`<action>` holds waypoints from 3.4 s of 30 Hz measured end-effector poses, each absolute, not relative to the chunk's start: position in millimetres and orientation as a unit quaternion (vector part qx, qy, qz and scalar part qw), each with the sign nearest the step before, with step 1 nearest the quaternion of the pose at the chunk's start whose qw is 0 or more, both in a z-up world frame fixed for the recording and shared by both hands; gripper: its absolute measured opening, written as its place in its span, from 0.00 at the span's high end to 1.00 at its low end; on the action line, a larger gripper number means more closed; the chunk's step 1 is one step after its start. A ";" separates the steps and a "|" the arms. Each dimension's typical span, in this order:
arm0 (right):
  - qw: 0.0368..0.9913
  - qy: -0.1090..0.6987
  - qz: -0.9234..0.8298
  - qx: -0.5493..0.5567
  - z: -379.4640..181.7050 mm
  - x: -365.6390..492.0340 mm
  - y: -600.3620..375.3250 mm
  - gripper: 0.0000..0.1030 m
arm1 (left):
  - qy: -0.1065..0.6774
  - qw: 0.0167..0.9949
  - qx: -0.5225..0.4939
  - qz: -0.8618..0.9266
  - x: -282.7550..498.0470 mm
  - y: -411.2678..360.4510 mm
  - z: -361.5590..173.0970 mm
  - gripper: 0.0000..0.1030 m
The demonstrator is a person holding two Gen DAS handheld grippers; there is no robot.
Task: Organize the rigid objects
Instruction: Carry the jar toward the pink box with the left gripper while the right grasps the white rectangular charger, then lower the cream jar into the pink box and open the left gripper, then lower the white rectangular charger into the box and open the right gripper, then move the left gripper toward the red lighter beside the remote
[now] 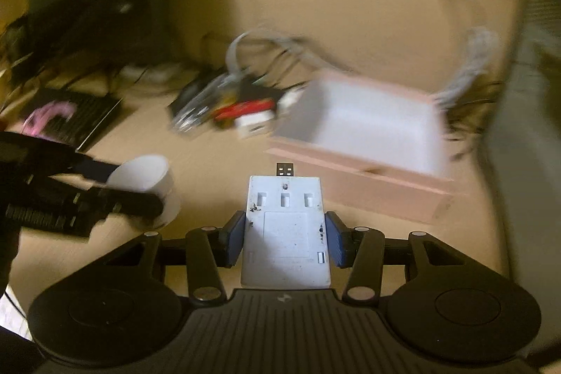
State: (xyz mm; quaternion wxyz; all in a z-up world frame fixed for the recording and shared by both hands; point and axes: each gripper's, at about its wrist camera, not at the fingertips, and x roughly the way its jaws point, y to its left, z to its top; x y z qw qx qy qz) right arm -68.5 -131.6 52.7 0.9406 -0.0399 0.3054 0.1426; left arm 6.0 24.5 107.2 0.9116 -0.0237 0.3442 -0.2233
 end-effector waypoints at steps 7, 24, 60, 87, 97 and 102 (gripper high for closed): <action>0.960 0.270 0.067 -0.021 65.6 -95.3 -169.4 0.54 | 0.343 0.914 -0.043 -0.212 125.0 -31.8 137.1 0.42; 0.954 0.298 -0.010 0.020 32.8 -105.7 -187.5 0.54 | 0.466 0.868 0.030 -0.169 246.5 -107.7 34.3 0.41; 0.963 0.264 0.044 0.035 46.9 63.8 -195.4 0.35 | 0.373 0.922 0.025 -0.097 42.2 73.4 45.7 0.43; 0.949 0.314 0.020 -0.025 1.8 -48.3 -178.8 0.24 | 0.393 0.914 0.058 -0.078 246.6 32.0 29.1 0.76; 0.945 0.322 0.057 -0.026 0.1 -34.2 -159.2 0.24 | 0.393 0.908 0.078 -0.120 167.9 54.1 22.8 0.84; 0.942 0.322 0.091 -0.038 -0.1 -31.0 -138.7 0.24 | 0.407 0.904 0.059 -0.117 123.8 77.9 18.7 0.84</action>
